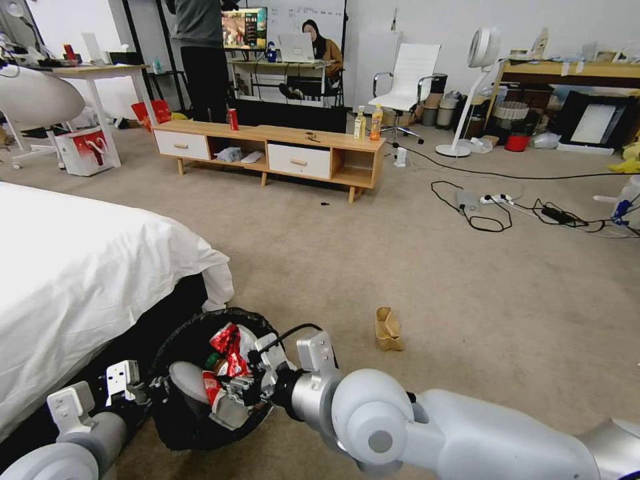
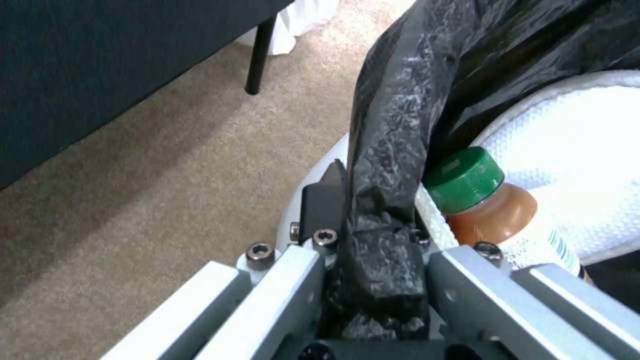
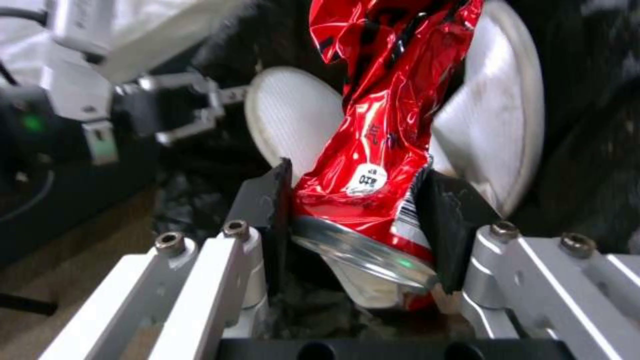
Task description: Pick up the trash bin and place the garbage on the floor into it.
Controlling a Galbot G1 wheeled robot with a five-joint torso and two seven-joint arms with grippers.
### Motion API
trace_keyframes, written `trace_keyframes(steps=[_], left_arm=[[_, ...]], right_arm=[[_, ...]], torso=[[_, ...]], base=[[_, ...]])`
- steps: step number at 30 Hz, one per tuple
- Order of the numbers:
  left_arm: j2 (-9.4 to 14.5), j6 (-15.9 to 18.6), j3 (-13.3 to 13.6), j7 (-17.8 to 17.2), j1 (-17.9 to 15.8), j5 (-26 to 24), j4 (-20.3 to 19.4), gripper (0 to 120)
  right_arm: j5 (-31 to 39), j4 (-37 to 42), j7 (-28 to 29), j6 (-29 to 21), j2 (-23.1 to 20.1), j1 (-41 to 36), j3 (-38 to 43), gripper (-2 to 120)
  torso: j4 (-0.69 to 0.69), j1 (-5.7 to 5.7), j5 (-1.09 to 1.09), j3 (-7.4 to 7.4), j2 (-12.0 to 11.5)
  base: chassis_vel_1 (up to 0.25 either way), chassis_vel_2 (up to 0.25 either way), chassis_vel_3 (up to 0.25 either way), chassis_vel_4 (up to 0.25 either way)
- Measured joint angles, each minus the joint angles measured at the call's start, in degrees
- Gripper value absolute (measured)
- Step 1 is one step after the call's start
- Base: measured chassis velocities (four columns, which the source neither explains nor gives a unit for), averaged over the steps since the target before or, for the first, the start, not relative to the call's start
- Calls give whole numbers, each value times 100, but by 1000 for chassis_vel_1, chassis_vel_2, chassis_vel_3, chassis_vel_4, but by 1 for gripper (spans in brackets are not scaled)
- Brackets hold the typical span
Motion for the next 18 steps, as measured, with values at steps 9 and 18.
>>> trace_keyframes(steps=[9,18], left_arm=[[-43,0,15,2,-5,16,25,1],[-58,0,11,17,7,33,38,1]], right_arm=[[-90,-167,21,-12,31,-120,-22,40],[-123,-209,74,-12,98,-196,-5,50]], torso=[[0,0,0,0,0],[0,0,0,0,0]], base=[[0,0,0,0],[0,0,0,0]])
